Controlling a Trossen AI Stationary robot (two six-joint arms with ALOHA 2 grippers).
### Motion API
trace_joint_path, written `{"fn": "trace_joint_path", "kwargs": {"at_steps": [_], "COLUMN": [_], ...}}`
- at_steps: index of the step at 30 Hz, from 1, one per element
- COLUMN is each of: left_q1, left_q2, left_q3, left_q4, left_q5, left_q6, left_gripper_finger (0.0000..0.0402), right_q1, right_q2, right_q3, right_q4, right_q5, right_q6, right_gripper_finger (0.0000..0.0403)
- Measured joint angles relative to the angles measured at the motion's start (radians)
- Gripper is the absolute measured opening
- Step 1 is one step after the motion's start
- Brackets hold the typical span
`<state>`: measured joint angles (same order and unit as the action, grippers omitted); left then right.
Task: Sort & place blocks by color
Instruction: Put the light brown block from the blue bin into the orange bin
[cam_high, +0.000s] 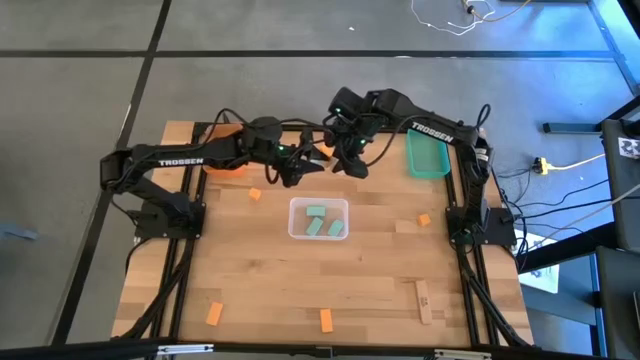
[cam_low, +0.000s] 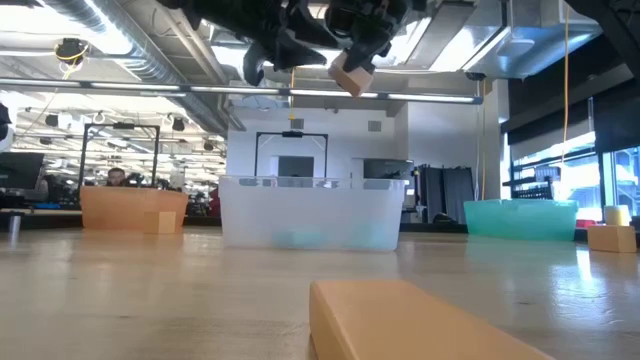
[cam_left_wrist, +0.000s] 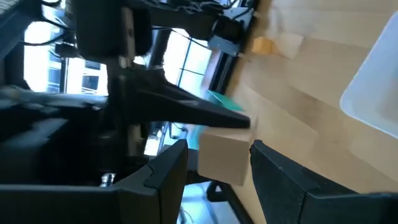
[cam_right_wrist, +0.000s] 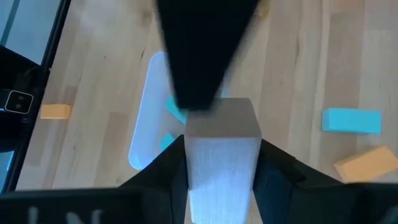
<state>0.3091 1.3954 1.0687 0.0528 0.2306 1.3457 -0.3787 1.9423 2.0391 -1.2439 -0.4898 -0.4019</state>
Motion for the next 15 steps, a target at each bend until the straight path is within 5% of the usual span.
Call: {"fn": "trace_joint_path", "kwargs": {"at_steps": [15], "left_q1": [-0.016], "left_q2": [0.027], "left_q3": [-0.001], "left_q4": [0.04], "left_q5": [-0.003], "left_q6": [0.053], "left_gripper_finger": [0.0165], "right_q1": [0.015], "right_q2": [0.0], "right_q3": [0.0], "right_q4": [0.004], "right_q5": [-0.001], "right_q6": [-0.001], "right_gripper_finger": [0.013]}}
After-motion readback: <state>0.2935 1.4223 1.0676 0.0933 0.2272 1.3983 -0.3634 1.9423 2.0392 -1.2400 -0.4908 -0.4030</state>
